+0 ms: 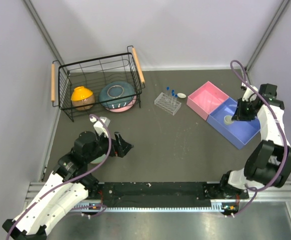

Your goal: Organize the chemistry lab equipment

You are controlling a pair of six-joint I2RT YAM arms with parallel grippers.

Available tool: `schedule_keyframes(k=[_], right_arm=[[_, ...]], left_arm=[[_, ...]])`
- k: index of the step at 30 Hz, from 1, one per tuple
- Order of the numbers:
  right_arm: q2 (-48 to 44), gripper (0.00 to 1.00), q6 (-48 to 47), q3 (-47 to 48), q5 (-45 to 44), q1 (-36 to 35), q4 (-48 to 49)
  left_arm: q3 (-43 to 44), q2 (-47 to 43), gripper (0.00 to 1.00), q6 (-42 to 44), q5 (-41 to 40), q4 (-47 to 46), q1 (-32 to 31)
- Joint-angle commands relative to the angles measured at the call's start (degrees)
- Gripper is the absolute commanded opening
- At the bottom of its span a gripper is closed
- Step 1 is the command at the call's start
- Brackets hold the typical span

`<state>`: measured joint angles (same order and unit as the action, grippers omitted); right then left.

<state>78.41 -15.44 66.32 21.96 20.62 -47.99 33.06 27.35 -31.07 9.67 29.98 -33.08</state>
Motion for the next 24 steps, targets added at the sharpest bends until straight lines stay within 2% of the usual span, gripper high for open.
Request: schedule_keyframes(k=[1,10,24], right_arm=[[5.7,0.02,-1.1,2.9,-1.1,1.3,4.0],[13.7,0.04,-0.8,3.8,-1.6,1.3,6.7],[16.5,0.10,-1.4,2.5,-2.1,1.3,8.4]], left_arm=[[0.1,-0.6,0.99,1.0,0.9,-3.0,0.1],[0.0,-1.0,0.99,1.0,1.1,-3.1,0.2],[0.1,-1.3,0.99,1.0,0.9,-3.0,0.1]])
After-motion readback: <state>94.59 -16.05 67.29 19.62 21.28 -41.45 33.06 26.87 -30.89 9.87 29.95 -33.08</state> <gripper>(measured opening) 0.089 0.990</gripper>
